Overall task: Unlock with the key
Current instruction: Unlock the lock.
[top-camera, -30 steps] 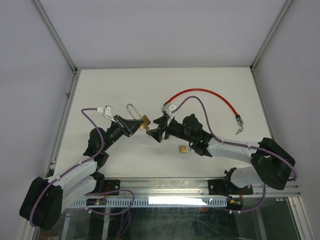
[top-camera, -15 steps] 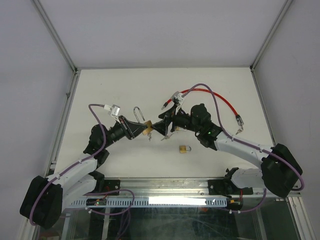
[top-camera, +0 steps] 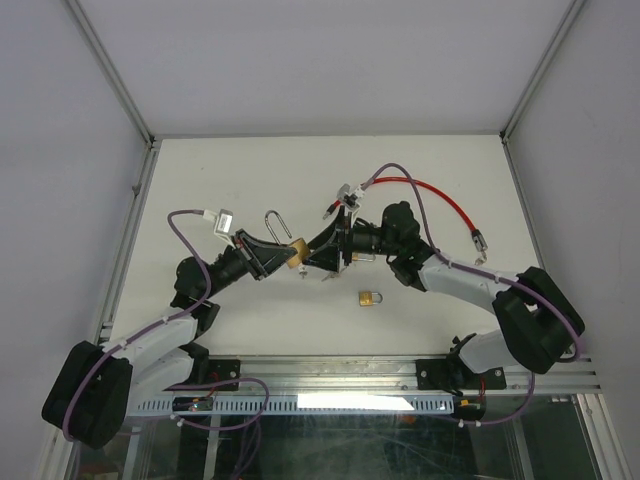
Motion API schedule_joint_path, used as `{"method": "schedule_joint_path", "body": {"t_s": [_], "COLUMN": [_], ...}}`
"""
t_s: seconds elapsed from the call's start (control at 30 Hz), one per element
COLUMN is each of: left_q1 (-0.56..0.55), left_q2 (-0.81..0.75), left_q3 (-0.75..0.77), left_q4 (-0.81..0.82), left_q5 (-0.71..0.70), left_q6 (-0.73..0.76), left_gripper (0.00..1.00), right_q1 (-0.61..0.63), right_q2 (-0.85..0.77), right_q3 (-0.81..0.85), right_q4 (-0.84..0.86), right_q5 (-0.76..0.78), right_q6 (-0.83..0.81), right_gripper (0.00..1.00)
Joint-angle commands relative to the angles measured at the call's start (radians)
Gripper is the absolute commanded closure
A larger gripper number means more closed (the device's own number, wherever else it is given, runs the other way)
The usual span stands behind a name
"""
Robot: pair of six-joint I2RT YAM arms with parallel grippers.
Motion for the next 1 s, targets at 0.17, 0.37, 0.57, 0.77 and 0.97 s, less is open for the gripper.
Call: {"method": "schedule_joint_path", "body": {"t_s": [0.17, 0.37, 0.57, 0.77, 0.97], "left_q1": [-0.003, -0.003, -0.004, -0.005, -0.004], "left_q2": [0.06, 0.084, 0.105, 0.129, 0.06], "left_q3": [-0.002, 0.004, 0.006, 0.006, 0.005], "left_q4": [0.335, 0.357, 0.372, 0.395, 0.27], "left_q5": [0.025, 0.04, 0.043, 0.051, 0.0], "left_q6": [-0.115, -0.124, -0.127, -0.135, -0.097], "left_gripper": [1.0, 1.0, 1.0, 1.0, 0.66], "right_q1": [-0.001, 0.0, 0.0, 0.001, -0.008], "right_q2": [0.035, 0.087, 0.131, 0.157, 0.136], "right_q3": [0.019, 0.034, 0.051, 0.059, 0.037], "right_q4": [0.202, 0.311, 0.414, 0.481, 0.47], "right_q5": [-0.171, -0.198, -0.224, -0.236, -0.21], "right_q6": [0.084, 0.152, 0.222, 0.27, 0.262], "right_gripper": [0.45, 0.55, 0.58, 0.74, 1.0]}}
